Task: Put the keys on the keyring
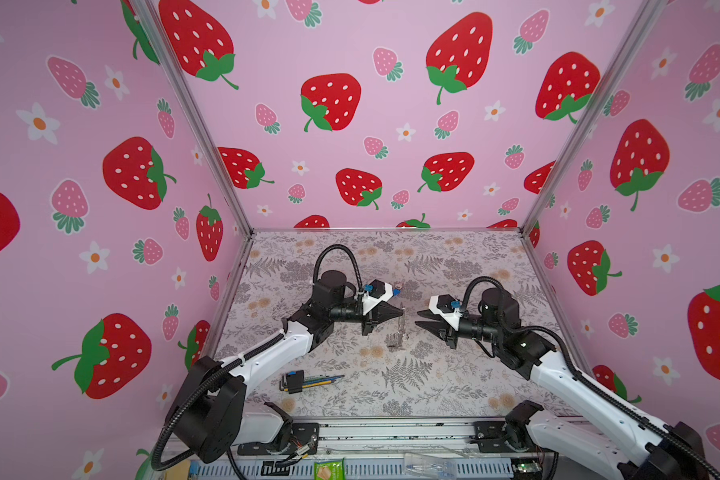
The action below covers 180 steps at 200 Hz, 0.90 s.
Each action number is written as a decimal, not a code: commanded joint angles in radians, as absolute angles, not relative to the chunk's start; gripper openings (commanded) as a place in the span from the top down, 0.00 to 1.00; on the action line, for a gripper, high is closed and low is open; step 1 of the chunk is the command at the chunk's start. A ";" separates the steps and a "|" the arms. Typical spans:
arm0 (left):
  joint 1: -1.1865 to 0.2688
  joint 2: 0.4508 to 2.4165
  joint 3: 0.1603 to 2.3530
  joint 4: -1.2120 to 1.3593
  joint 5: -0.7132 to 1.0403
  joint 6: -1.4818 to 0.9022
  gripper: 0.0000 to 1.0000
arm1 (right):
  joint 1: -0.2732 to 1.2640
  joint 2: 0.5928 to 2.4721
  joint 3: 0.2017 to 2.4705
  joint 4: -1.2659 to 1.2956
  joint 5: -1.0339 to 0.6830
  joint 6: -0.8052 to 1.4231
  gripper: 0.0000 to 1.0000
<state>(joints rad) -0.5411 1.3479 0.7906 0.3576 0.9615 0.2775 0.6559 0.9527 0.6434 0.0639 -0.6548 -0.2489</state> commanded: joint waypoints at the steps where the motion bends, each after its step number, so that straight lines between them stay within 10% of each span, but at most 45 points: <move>1: -0.538 1.356 0.862 0.392 1.047 0.255 1.00 | 0.650 0.955 0.639 0.123 -0.690 -0.253 0.72; 180: -0.568 1.389 0.934 0.299 1.123 0.285 1.00 | 0.650 0.961 0.574 0.380 -0.756 -0.166 0.81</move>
